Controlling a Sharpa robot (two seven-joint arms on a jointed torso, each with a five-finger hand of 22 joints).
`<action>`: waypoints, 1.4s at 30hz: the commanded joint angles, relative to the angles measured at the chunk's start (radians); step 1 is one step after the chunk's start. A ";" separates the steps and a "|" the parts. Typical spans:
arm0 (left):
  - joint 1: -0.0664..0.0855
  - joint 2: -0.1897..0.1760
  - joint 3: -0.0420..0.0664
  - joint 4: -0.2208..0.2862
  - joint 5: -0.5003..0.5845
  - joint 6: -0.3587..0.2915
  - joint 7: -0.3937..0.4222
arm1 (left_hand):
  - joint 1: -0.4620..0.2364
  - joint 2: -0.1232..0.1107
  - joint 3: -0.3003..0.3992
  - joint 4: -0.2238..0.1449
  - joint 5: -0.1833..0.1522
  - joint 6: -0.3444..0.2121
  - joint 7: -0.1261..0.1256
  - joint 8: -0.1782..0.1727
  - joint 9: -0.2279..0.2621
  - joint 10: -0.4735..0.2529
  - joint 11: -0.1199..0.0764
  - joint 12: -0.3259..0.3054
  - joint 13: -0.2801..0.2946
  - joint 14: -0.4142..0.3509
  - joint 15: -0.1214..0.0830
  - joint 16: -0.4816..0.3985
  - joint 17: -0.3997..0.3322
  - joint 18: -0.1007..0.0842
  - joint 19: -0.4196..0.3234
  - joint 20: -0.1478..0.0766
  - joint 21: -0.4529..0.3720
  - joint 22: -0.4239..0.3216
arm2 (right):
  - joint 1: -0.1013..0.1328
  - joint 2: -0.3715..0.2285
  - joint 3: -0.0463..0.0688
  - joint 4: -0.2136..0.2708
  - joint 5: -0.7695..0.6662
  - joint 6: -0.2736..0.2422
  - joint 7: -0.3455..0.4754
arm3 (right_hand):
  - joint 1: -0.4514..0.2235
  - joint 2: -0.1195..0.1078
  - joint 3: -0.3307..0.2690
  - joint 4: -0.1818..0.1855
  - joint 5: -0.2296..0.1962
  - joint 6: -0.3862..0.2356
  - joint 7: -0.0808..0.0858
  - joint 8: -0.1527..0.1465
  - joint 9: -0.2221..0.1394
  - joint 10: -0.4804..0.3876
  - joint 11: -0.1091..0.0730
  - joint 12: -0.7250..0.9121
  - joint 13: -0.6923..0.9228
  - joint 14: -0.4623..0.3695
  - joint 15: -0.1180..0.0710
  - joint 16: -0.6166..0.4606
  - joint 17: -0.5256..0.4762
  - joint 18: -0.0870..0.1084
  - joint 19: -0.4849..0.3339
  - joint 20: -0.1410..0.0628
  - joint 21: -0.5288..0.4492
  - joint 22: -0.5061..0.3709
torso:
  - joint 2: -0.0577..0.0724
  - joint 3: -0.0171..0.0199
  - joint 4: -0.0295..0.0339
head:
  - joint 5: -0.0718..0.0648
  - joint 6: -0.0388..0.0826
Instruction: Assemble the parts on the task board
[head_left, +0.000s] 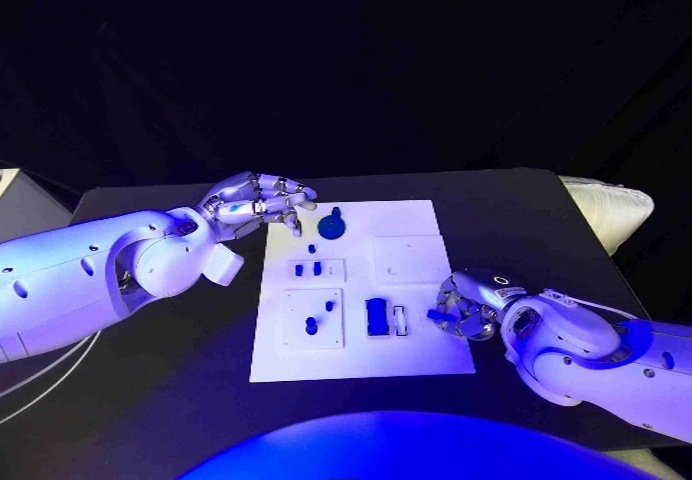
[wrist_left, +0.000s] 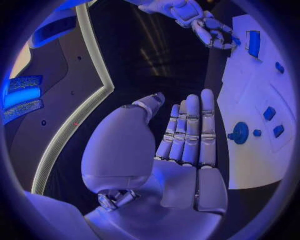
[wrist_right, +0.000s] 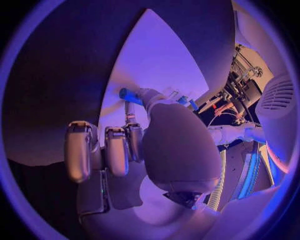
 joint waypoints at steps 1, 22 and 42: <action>-0.001 0.001 0.000 0.001 0.007 0.020 0.007 | 0.000 0.007 0.002 0.007 -0.003 0.000 0.001 0.004 0.002 -0.008 0.000 -0.001 0.001 -0.005 0.002 -0.003 -0.001 0.005 0.001 0.002 -0.006 -0.001 | -0.008 0.001 -0.006 0.007 0.093 -0.040 0.002 | -0.019 0.008 0.077 -0.008 -0.062 -0.003 -0.006 0.015 0.012 0.001 -0.007 0.005 0.144 0.089 -0.010 0.006 0.195 -0.001 0.070 -0.010 0.003 0.220 | 0.000 -0.0008 -0.0006 | 0.002 0.000; -0.001 0.001 0.000 0.001 0.008 0.021 0.004 | 0.000 0.007 0.002 0.007 -0.003 0.000 0.001 0.004 0.002 -0.008 0.000 -0.001 0.001 -0.005 0.002 -0.003 -0.001 0.005 0.001 0.002 -0.006 -0.001 | 0.029 0.007 -0.003 0.059 0.421 -0.105 0.038 | -0.118 -0.017 0.159 -0.017 -0.115 -0.004 -0.008 0.039 0.034 0.008 -0.007 0.012 0.150 0.090 -0.010 0.008 0.197 0.000 0.070 -0.010 0.001 0.222 | 0.000 -0.0006 -0.0012 | 0.000 0.000; -0.001 0.001 0.000 0.002 0.008 0.023 0.002 | 0.002 0.009 0.000 0.009 -0.003 0.000 0.001 0.005 0.002 -0.009 0.000 -0.001 0.002 -0.005 0.001 -0.003 -0.001 0.005 0.002 0.002 -0.008 -0.002 | 0.025 0.083 -0.003 0.011 0.446 -0.068 0.002 | -0.231 -0.016 0.169 -0.003 -0.177 0.003 -0.014 0.065 0.049 0.019 -0.012 0.026 0.161 0.090 -0.014 0.007 0.197 -0.001 0.072 -0.015 0.003 0.224 | 0.000 -0.0002 0.0002 | -0.003 0.000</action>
